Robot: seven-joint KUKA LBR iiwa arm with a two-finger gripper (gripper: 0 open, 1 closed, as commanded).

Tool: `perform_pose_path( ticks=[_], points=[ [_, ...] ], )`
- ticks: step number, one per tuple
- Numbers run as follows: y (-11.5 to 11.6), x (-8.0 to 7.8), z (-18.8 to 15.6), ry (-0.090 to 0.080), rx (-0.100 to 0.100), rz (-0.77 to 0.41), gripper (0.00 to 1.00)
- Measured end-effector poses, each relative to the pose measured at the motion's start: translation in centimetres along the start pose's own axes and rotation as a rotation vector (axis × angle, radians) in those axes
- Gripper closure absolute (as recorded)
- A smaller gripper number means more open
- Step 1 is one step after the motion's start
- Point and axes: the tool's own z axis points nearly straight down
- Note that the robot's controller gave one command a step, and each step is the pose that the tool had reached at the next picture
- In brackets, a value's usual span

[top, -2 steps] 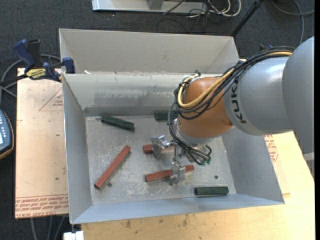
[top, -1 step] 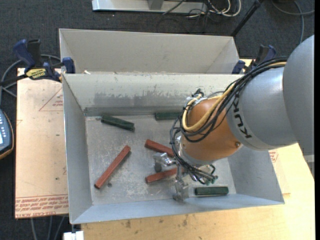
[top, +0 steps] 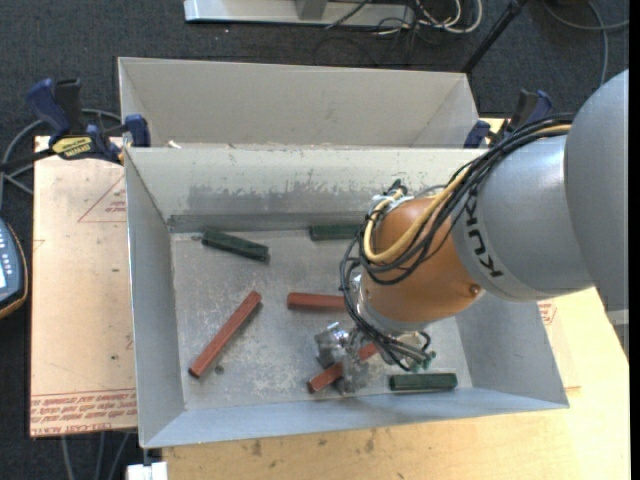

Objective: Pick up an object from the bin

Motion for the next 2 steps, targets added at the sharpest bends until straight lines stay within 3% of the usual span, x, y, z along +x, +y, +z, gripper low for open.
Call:
perform_pose_path(
  ticks=[1, 2],
  points=[
    [0.21, 0.12, -10.61, -0.008, 0.003, 0.032, 1.00],
    [0.23, 0.28, -10.17, 0.000, 0.000, 0.034, 0.00]
  ],
)
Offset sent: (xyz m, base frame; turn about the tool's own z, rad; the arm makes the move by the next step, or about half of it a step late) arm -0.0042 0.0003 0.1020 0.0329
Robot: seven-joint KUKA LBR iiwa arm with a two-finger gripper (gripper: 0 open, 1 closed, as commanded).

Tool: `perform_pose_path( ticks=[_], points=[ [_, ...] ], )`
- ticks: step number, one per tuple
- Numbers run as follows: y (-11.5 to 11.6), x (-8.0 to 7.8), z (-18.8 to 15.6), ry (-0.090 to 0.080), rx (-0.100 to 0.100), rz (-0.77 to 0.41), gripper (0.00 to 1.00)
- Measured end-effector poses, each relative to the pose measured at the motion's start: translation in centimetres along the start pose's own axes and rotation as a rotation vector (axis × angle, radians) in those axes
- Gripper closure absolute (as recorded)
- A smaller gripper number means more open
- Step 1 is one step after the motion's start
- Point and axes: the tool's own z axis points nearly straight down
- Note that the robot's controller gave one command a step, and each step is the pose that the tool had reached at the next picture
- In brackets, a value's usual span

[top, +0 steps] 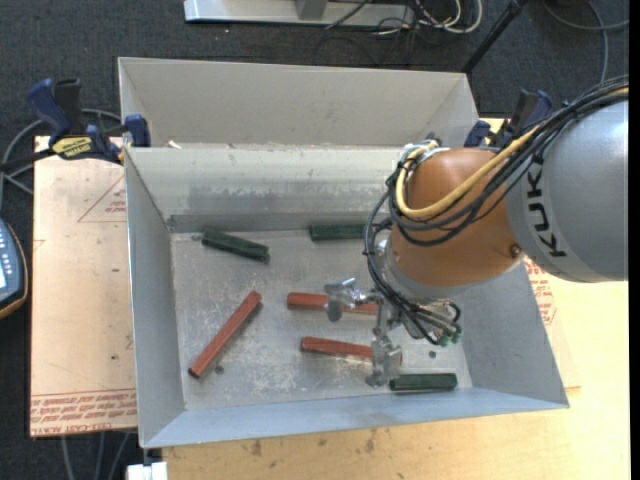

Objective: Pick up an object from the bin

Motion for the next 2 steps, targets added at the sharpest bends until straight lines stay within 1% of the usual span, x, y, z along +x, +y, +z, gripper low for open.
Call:
perform_pose_path(
  ticks=[1, 2],
  points=[
    [-4.76, 0.23, 10.21, 0.007, -0.001, 0.122, 0.00],
    [-4.65, 0.06, 9.82, 0.001, 0.000, 0.121, 1.00]
  ],
)
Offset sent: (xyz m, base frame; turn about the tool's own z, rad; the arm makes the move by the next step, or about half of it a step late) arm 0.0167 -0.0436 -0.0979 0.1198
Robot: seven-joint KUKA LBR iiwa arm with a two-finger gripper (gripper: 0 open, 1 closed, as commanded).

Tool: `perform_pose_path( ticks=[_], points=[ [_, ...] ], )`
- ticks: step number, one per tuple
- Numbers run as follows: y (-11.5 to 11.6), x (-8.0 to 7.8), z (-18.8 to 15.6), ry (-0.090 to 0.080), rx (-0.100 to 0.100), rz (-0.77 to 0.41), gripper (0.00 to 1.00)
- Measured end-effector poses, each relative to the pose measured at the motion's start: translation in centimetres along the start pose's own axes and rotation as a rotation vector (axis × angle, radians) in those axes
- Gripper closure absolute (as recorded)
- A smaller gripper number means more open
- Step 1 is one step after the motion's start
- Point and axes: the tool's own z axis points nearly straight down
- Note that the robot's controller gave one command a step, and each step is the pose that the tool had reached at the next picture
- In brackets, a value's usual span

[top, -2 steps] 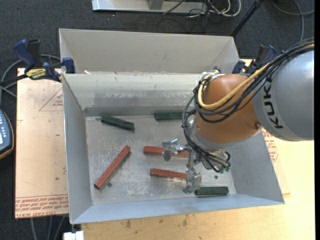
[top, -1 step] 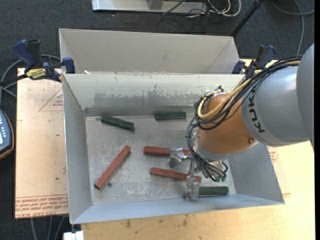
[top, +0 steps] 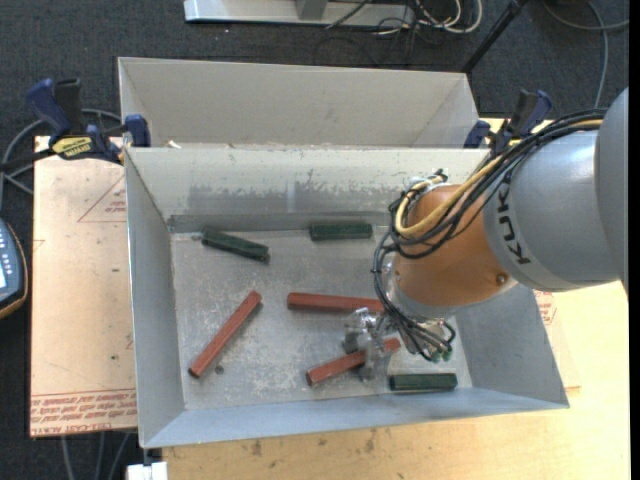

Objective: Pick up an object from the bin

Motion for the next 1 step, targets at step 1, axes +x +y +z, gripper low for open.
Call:
perform_pose_path(
  ticks=[1],
  points=[
    [-1.69, -0.77, -14.80, -0.011, 0.004, 0.026, 1.00]
  ],
)
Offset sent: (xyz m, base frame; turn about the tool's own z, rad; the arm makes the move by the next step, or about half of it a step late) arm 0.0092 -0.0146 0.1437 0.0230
